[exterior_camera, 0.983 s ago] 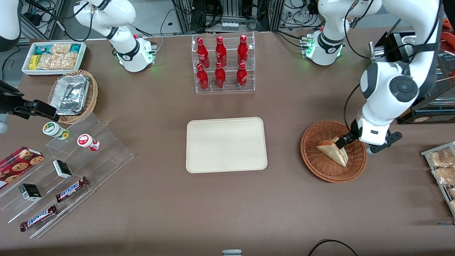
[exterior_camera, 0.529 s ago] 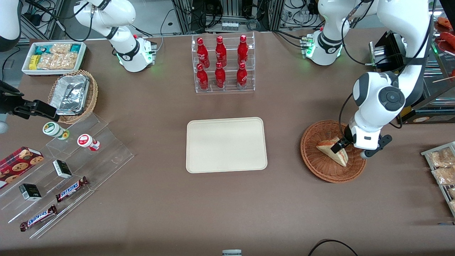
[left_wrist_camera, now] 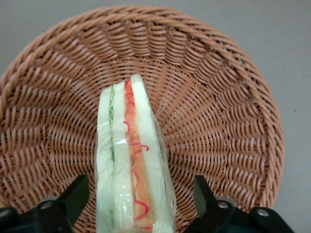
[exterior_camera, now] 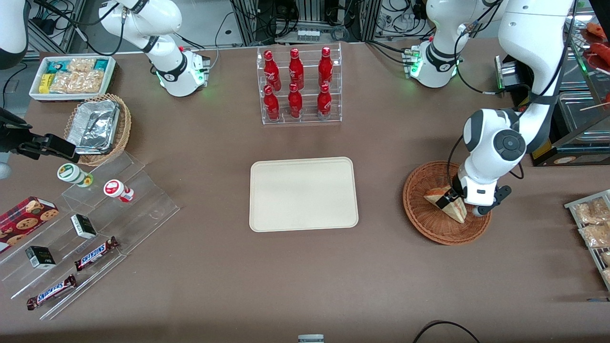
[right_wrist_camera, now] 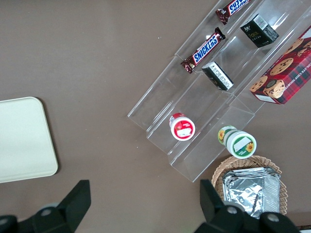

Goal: Place sandwich from basket to tray
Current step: 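Lower the left gripper and close it on the wrapped sandwich, then lift the sandwich and carry it with the left gripper over the tray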

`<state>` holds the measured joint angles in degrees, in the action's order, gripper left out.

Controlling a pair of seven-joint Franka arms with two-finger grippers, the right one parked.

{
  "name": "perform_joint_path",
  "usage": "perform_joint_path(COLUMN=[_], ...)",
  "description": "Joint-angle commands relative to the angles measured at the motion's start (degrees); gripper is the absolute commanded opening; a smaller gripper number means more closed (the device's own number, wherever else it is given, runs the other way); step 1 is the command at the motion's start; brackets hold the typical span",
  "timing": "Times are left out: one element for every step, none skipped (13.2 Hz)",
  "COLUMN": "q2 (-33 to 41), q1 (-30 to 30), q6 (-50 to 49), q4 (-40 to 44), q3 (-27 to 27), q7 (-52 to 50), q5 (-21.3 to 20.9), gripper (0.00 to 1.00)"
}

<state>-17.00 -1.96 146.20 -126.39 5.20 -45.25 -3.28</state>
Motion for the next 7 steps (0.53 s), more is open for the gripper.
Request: perform_joint_path(q2=[-1.28, -1.28, -1.20, -0.85, 0.03, 1.60, 3.27], q1=[-0.76, -0.77, -0.77, -0.77, -0.77, -0.77, -0.68], q6=[2.43, 2.43, 2.34, 2.08, 1.21, -1.41, -5.01], q4=[-0.70, -0.62, -0.61, -0.61, -0.44, -0.09, 0.87], q3=[-0.28, -0.28, -0.28, -0.28, -0.37, -0.54, -0.63], q7=[-1.86, -1.86, -1.69, -1.69, -1.51, -1.51, -1.51], q5=[-1.11, -1.20, -1.20, -1.29, -1.38, -1.64, -3.73], gripper=[0.52, 0.26, 0.01, 0.00, 0.00, 0.00, 0.00])
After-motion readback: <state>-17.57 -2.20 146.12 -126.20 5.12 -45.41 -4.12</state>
